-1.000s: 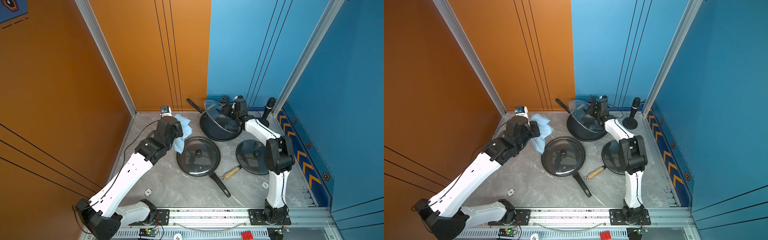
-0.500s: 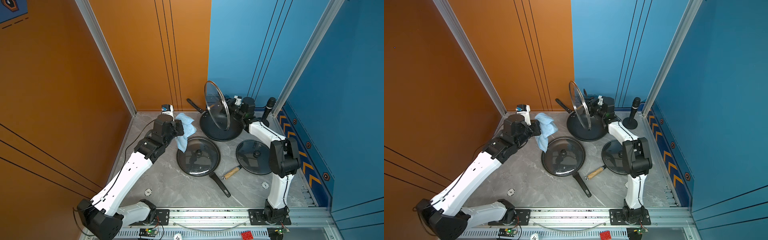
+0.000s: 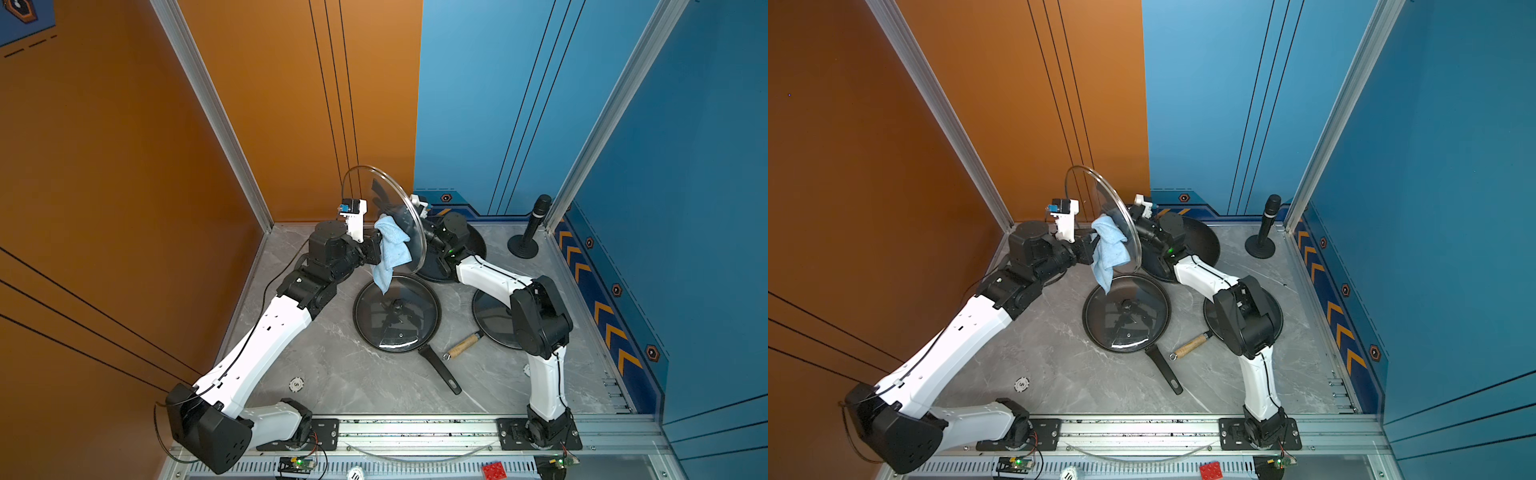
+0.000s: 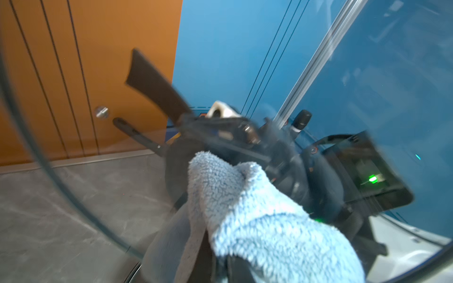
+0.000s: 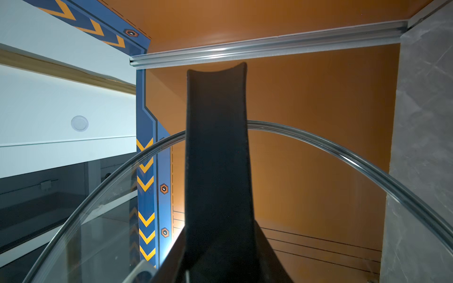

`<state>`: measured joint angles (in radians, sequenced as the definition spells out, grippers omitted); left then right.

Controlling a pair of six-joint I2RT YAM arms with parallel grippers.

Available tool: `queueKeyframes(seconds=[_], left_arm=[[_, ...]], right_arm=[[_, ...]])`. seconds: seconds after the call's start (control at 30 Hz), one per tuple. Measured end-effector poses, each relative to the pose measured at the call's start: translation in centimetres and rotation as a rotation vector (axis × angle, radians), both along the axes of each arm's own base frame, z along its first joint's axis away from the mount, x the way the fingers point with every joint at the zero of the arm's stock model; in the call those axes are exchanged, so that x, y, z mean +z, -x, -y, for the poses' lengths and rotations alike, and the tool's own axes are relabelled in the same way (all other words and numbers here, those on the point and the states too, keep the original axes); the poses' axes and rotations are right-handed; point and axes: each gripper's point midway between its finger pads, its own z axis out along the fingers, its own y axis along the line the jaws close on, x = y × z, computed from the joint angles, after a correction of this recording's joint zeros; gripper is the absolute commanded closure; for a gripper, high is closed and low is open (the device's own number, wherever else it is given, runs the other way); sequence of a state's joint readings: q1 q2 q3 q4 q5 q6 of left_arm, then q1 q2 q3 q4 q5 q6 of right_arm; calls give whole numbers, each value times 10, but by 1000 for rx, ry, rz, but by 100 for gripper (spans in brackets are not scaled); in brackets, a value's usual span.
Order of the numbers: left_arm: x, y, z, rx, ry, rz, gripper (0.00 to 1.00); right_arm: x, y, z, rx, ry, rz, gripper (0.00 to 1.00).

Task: Wipe the pot lid with a cloth
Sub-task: Wipe the pot lid.

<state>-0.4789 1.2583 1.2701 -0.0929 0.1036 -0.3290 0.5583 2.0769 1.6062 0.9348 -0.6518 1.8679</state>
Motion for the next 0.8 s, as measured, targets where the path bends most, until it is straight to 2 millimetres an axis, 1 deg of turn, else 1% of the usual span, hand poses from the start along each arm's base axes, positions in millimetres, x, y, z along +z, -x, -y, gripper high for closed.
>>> queueKeyframes(seconds=[0.1,0.17,0.23,0.3,0.4,0.53,0.63,0.73,0.8], left_arm=[[21,-1,9,-33,31,52,100],[32,-2,15,-46,49,84,100],[41,-3,26,-67,66,114,100],[45,-2,37,-82,75,140,100],[50,-8,39,-43,85,173,100],[48,-24,25,70,80,186,100],[37,-47,5,177,65,176,100],[14,-75,-24,319,22,139,100],[-5,-89,-42,406,-17,101,100]], right_arm=[[-10,-2,-20,40,-8,-25,91],[-12,-8,-26,57,-20,-45,91],[-12,-14,-25,62,-29,-58,91],[-8,-19,-20,65,-36,-57,91],[2,-21,-15,71,-50,-50,91],[14,-18,-9,97,-86,-38,92],[21,-18,2,98,-114,-9,92],[20,-18,21,85,-116,4,92],[17,-16,34,76,-104,-4,92]])
